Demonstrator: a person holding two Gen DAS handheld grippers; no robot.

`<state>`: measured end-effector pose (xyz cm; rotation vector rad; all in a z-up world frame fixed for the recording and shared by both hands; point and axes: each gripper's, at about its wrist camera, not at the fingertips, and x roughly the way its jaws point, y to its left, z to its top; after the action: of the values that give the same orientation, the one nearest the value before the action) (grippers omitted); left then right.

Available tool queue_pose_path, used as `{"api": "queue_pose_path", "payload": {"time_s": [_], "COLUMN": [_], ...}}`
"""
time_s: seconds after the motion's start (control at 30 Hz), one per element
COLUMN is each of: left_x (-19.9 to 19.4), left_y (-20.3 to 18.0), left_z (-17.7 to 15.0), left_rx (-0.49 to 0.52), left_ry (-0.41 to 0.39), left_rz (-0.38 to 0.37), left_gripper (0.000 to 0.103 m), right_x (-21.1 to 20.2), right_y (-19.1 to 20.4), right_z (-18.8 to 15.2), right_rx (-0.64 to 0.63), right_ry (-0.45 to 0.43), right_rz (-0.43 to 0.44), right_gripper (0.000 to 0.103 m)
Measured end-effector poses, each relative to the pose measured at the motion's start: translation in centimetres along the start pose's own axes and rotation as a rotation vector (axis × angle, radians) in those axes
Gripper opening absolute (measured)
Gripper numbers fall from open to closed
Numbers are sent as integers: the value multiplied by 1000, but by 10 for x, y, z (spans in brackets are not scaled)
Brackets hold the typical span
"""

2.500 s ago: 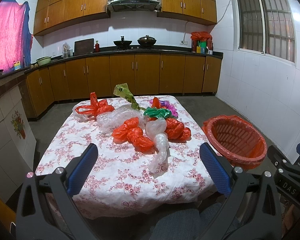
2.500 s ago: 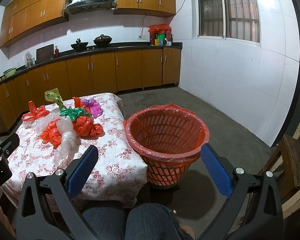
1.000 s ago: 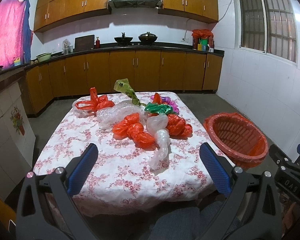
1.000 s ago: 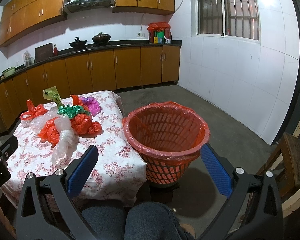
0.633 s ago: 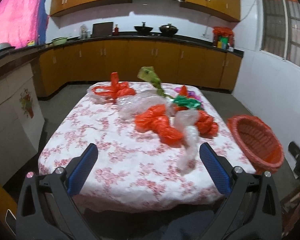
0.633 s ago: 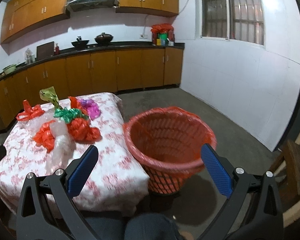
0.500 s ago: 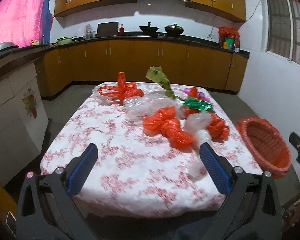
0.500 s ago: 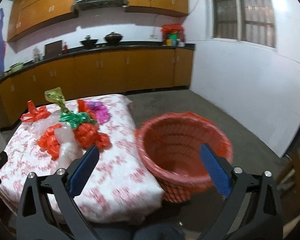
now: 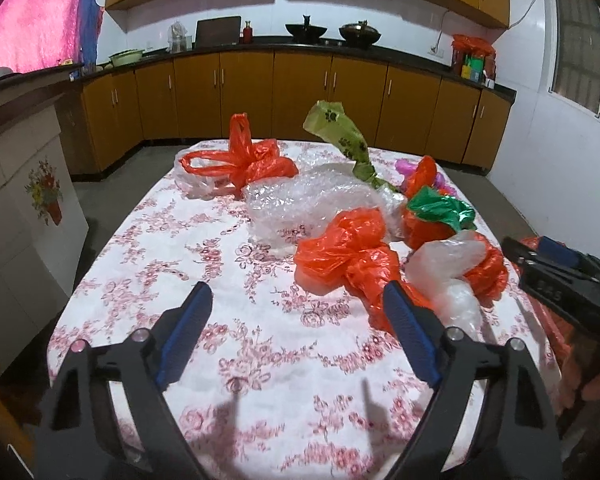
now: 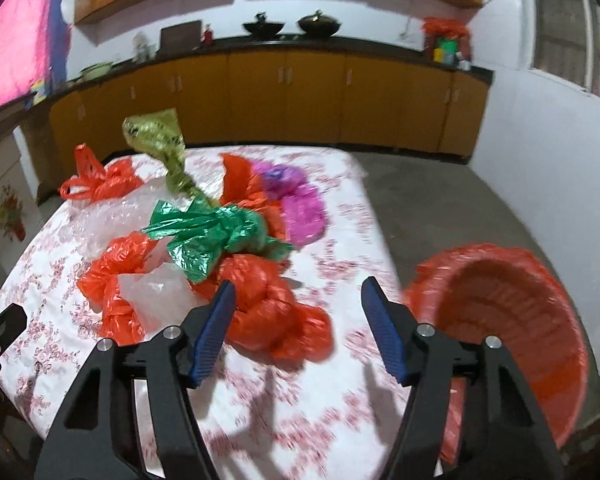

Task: Collect trash
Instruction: 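Grasp a red plastic bag with the right tool while the left tool grasps another red bag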

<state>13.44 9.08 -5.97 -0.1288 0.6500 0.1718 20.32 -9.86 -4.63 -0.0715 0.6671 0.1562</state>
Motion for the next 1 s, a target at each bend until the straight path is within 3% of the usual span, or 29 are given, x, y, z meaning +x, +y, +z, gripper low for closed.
{"api": "queue_pose_path", "payload": {"time_s": [0.27, 0.3, 0.37, 0.4, 0.57, 0.83, 1.0], "left_x": [31, 34, 40, 43, 61, 91, 106], "left_y": [-9, -11, -16, -19, -34, -47, -47], "left_z": [10, 11, 13, 14, 16, 19, 19], "left_rx": [5, 8, 17, 22, 33, 25, 4], "left_ry": [33, 38, 44, 51, 98, 175, 231], "left_rz": [-48, -58, -70, -78, -114, -116, -116], "left_gripper": [85, 85, 85, 85, 80, 72, 58], "right_x": [35, 39, 42, 43, 31, 13, 5], "right_y": [0, -2, -1, -2, -5, -25, -36], "right_z": [2, 0, -1, -3, -8, -17, -25], "right_rx": [-15, -10, -8, -7, -5, 43, 63], "right_ry": [79, 95, 106, 111, 91, 72, 73], "right_rz": [63, 83, 111, 138, 162, 155, 139], "right_gripper": [65, 62, 43, 38, 25, 23, 23]}}
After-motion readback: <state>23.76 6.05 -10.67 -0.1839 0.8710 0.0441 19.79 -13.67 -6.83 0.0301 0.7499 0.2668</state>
